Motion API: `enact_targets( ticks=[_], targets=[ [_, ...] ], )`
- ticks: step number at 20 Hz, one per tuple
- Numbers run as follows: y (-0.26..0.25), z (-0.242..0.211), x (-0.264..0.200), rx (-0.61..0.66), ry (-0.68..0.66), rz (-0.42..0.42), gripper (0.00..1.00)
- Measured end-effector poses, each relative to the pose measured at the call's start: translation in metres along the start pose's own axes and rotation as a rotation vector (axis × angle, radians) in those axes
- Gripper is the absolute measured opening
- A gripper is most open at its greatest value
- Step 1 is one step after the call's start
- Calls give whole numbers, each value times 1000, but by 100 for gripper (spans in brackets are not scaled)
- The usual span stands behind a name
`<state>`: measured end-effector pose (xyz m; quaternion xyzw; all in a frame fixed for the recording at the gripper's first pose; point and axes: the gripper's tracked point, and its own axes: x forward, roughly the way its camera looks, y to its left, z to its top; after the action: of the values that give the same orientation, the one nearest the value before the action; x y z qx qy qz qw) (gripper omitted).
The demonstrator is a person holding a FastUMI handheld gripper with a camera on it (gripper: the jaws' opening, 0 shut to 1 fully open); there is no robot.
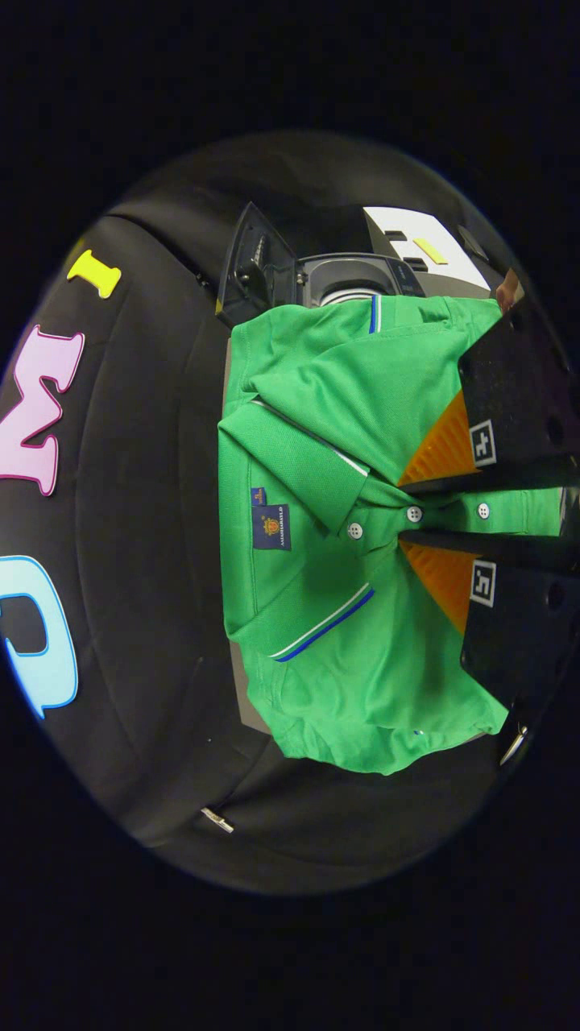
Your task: Put the clothes into the washing machine and then close the washing machine lid.
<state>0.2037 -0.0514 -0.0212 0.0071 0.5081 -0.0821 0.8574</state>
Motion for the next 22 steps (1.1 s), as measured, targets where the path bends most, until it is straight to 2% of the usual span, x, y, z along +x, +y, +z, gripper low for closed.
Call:
enact_targets(
  ticks=[3,4,5,11,22],
  targets=[
    [-3,3,-2,-2,-23,-9,28],
    [-6,5,5,-38,-41,-11,28],
    [-4,4,1,-56,-62,-8,7],
    [-1,10,-5,-105,-193,-50,8],
    [9,20,-48,-100,-429,-41,7]
  ],
)
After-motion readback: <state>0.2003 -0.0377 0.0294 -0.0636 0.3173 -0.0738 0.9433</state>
